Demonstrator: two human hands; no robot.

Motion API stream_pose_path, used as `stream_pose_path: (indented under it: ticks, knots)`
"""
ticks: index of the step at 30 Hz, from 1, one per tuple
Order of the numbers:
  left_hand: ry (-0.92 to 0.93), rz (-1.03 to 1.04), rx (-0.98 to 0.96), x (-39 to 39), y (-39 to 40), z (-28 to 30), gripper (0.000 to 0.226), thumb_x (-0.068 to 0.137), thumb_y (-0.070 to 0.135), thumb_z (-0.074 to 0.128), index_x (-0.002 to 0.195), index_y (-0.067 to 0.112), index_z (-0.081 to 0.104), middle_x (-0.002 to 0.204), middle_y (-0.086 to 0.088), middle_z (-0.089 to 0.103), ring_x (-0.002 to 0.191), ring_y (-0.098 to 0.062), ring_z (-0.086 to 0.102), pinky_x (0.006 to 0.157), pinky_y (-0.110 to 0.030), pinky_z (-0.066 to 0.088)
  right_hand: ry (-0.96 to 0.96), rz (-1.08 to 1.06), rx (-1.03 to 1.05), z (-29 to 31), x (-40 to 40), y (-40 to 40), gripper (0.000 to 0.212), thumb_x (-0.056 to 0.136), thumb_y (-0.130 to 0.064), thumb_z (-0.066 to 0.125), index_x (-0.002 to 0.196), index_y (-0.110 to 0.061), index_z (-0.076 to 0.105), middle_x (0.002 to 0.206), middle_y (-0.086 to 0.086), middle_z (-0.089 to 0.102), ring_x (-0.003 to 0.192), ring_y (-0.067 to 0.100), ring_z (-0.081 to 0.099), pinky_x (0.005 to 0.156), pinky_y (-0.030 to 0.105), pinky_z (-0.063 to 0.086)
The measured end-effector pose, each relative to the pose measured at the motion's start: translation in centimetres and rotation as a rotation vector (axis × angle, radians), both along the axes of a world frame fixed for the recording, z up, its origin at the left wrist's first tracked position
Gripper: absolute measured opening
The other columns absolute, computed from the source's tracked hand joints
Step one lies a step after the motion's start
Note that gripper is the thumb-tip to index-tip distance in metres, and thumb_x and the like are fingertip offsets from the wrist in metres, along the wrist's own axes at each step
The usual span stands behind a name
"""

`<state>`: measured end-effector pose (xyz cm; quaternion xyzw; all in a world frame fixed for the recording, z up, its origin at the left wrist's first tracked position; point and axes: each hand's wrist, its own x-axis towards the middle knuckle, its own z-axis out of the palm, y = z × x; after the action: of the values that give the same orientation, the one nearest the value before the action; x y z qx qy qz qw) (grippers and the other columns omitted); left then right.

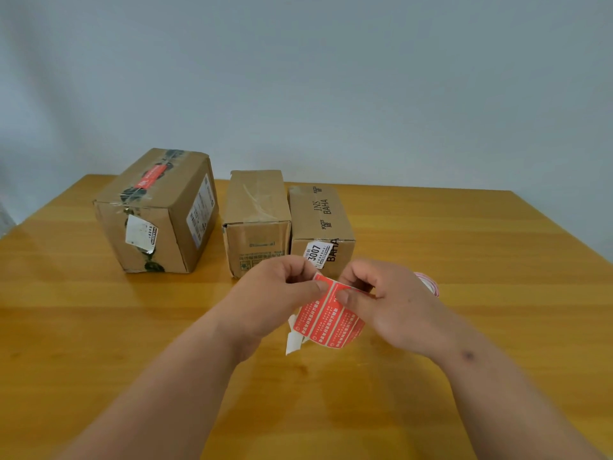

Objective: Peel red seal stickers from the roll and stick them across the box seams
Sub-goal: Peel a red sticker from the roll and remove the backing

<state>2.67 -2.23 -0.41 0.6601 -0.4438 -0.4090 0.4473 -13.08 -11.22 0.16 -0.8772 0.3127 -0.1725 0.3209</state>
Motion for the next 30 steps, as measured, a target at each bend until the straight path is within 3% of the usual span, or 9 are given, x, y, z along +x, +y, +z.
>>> stream_pose_path:
  ticks: [5, 16, 23, 30]
  knots:
    - [-0.195, -0.049, -0.015, 0.3, 0.0, 0.8, 0.019, 0.092, 0.032, 0.062, 0.080, 0.018, 0.066, 0.072, 0.004, 0.066, 0.065, -0.002, 0.059, 0.064, -0.020, 0.046, 0.025, 0.029, -0.039, 0.3, 0.4, -0.1, 0.014, 0.089, -0.028, 0.062, 0.077, -0.024, 0.060, 0.075, -0.006, 0.065, 0.063, 0.001, 0.055, 0.055, 0.019, 0.043]
    - [-0.429, -0.064, -0.021, 0.2, -0.2, 1.5, 0.021, 0.094, 0.029, 0.059, 0.076, 0.021, 0.066, 0.055, 0.014, 0.056, 0.045, 0.005, 0.048, 0.043, -0.009, 0.034, 0.128, 0.054, -0.154, 1.2, 1.0, 0.1, 0.030, 0.090, -0.031, 0.058, 0.063, -0.030, 0.046, 0.063, -0.012, 0.048, 0.056, 0.002, 0.043, 0.050, 0.017, 0.030]
    - [-0.477, -0.070, -0.013, 0.2, -0.4, 1.4, 0.024, 0.094, 0.029, 0.058, 0.071, 0.024, 0.063, 0.055, 0.011, 0.053, 0.045, 0.001, 0.045, 0.047, -0.015, 0.037, 0.194, 0.049, -0.207, 2.1, 0.9, 0.3, 0.034, 0.091, -0.034, 0.058, 0.061, -0.027, 0.043, 0.061, -0.009, 0.048, 0.059, -0.012, 0.045, 0.054, 0.005, 0.036]
    - [-0.343, -0.068, 0.004, 0.2, -0.4, 1.1, 0.021, 0.094, 0.027, 0.059, 0.079, 0.015, 0.067, 0.063, 0.005, 0.056, 0.053, 0.000, 0.047, 0.057, -0.019, 0.041, 0.176, 0.067, -0.234, 2.1, 0.9, 0.3, 0.028, 0.089, -0.032, 0.060, 0.064, -0.024, 0.050, 0.065, -0.007, 0.051, 0.061, -0.003, 0.046, 0.055, 0.009, 0.036]
